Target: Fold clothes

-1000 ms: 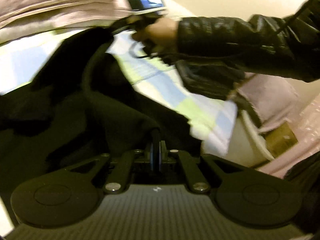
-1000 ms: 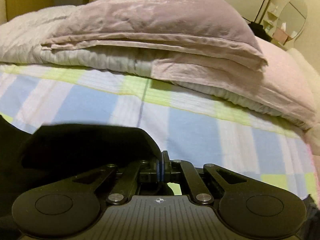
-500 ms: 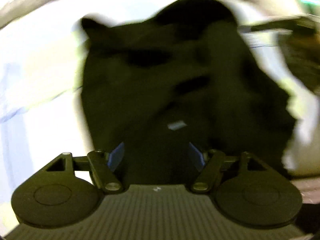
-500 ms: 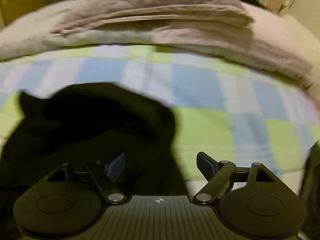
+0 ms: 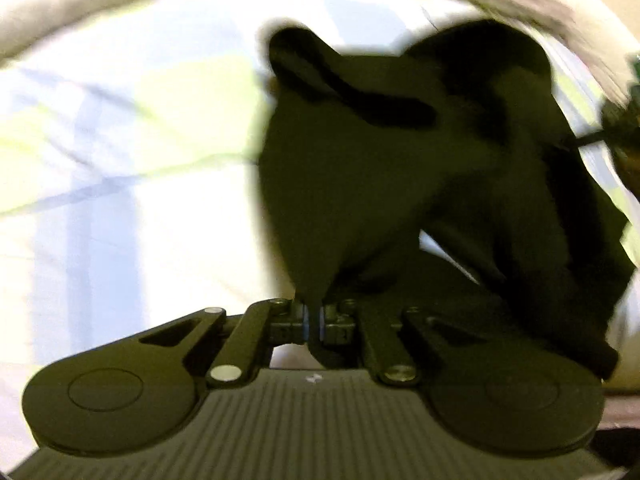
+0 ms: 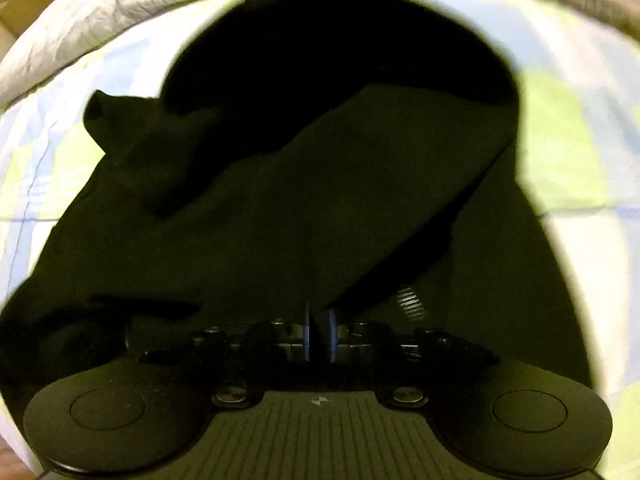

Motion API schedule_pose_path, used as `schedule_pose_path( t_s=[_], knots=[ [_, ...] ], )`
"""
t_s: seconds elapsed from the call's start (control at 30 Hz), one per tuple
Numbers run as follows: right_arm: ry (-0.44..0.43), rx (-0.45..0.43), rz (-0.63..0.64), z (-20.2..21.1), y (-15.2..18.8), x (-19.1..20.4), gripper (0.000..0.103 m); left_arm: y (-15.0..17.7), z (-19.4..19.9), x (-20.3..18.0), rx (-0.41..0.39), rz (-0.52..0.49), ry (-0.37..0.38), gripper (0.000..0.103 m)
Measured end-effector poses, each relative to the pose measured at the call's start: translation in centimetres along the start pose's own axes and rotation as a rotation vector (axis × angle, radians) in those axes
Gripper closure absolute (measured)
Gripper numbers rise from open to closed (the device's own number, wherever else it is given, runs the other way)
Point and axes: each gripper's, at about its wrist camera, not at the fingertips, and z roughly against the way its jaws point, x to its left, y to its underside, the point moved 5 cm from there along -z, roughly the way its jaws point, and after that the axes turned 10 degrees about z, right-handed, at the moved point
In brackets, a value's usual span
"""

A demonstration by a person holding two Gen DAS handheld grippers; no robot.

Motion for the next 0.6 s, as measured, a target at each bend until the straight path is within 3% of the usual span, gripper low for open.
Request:
schedule_pose_path(
  t_s=[0.1,0.27,0.47,0.6],
  knots=[
    [0.072,-0.06,0.056,4.7,-0.2,-1.9,0.098,-2.0,4.0,2.9,-0.075,-0.004,-0.077,0.098],
    [0.148,-0.158,0.046,12.3,-0.3,-5.3,0.098,-4.7,10.7,5.7,-0.174,-0.074,-0.255,0.098],
    [0.237,-0.259,0.087,18.1,-0.9,-7.6,0.099,-6.6,15.7,11.1,-0.193,-0.101,-0.399,0.098],
    [0.33,-0.307,0.078,19.9,-2.7,-11.0,0.099,-7.4,16.6,10.4,-0.18,-0.194,-0.392,0.098]
  ],
)
